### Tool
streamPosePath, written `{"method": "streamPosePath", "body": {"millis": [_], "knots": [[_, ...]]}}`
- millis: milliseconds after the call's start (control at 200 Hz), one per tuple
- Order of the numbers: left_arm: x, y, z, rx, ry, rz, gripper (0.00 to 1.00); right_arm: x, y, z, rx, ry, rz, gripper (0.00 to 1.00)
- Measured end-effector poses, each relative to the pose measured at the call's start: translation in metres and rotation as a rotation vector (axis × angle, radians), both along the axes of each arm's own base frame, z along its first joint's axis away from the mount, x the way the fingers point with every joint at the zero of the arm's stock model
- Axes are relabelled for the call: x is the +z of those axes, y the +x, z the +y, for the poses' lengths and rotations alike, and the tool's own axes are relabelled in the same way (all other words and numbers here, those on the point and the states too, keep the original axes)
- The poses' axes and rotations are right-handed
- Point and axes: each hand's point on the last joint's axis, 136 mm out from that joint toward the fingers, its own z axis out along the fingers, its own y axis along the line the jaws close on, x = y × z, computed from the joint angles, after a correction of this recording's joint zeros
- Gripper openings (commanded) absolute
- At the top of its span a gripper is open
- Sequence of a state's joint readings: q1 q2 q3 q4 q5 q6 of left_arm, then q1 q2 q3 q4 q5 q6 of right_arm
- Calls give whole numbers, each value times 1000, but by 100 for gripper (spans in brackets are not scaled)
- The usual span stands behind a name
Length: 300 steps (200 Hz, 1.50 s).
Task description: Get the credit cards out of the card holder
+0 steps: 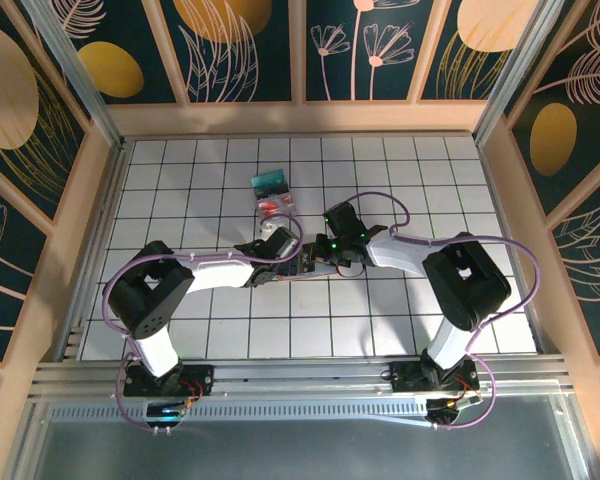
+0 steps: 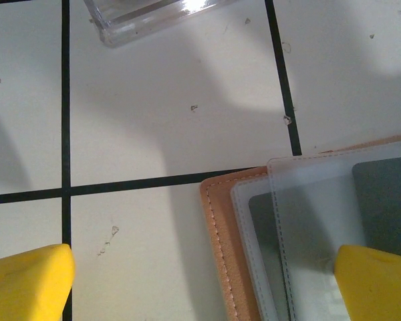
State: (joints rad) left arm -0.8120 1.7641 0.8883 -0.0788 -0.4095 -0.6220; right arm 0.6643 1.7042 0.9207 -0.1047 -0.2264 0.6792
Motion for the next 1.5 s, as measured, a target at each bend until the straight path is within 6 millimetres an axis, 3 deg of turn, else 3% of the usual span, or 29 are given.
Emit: {"method": "streamPosePath", "body": {"millis": [205, 550, 1056, 1331, 1501], "knots": [[0, 0, 0, 0, 1, 0, 99, 2, -1, 6, 11, 60, -5, 16], [-1, 0, 0, 2, 2, 0, 99, 7, -3, 15, 30, 181, -7, 19], [0, -1, 5, 26, -3, -5, 99, 5, 0, 7, 0, 157, -10, 0], [6, -5, 13, 40, 17, -6, 99, 26, 5, -12, -25, 101, -83, 0], [25, -4, 14, 46, -7, -39, 99, 45, 9, -19, -34, 90, -148, 0]]}}
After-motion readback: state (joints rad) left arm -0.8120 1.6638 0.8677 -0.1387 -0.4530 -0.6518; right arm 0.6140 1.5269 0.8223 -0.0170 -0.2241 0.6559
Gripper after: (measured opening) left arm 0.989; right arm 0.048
